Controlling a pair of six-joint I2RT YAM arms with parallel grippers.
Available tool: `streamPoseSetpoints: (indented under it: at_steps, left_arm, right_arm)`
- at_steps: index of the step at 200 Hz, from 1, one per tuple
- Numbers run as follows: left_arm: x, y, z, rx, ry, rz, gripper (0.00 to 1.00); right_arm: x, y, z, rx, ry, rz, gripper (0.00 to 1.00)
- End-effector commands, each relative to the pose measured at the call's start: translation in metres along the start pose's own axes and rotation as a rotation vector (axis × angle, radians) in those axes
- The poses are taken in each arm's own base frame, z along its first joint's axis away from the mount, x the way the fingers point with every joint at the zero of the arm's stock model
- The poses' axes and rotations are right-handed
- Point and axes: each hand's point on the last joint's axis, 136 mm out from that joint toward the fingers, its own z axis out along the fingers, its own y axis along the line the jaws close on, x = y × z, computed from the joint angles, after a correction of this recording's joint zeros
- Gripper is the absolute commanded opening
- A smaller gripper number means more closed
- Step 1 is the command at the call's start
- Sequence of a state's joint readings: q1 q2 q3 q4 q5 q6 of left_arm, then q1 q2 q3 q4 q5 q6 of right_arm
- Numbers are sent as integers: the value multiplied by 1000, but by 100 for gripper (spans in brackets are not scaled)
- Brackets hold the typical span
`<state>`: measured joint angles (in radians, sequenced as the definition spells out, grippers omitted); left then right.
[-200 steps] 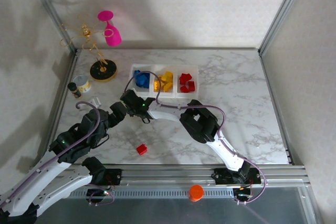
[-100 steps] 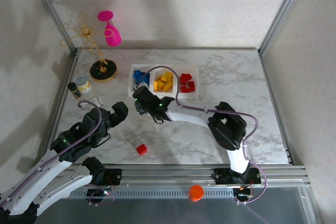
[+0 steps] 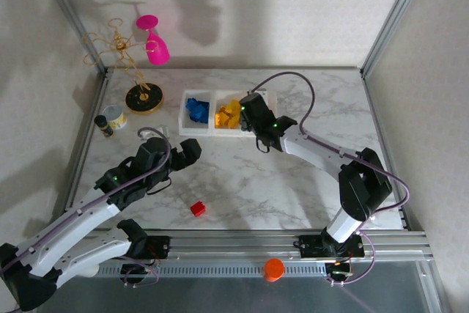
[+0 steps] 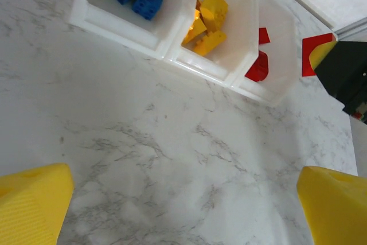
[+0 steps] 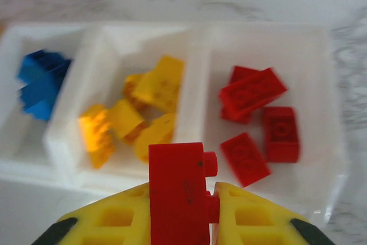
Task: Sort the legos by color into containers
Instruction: Place the lego in the container.
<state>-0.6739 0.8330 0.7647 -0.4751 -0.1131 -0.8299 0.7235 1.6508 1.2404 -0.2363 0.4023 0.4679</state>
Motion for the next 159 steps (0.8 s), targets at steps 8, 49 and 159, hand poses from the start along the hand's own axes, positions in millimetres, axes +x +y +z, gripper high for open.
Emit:
streamPoseSetpoints:
  at_steps: [8, 49, 159]
  left_arm:
    - [-6, -24, 8, 79, 5, 16, 100]
    - [-7, -31, 19, 78, 11, 28, 100]
    - [-14, -29, 17, 51, -11, 33, 100]
  right_arm:
    - [5, -34, 33, 102, 41, 4, 23]
    - [2, -52, 76, 157, 72, 10, 24]
    - [-19, -33, 48, 67, 46, 2, 48]
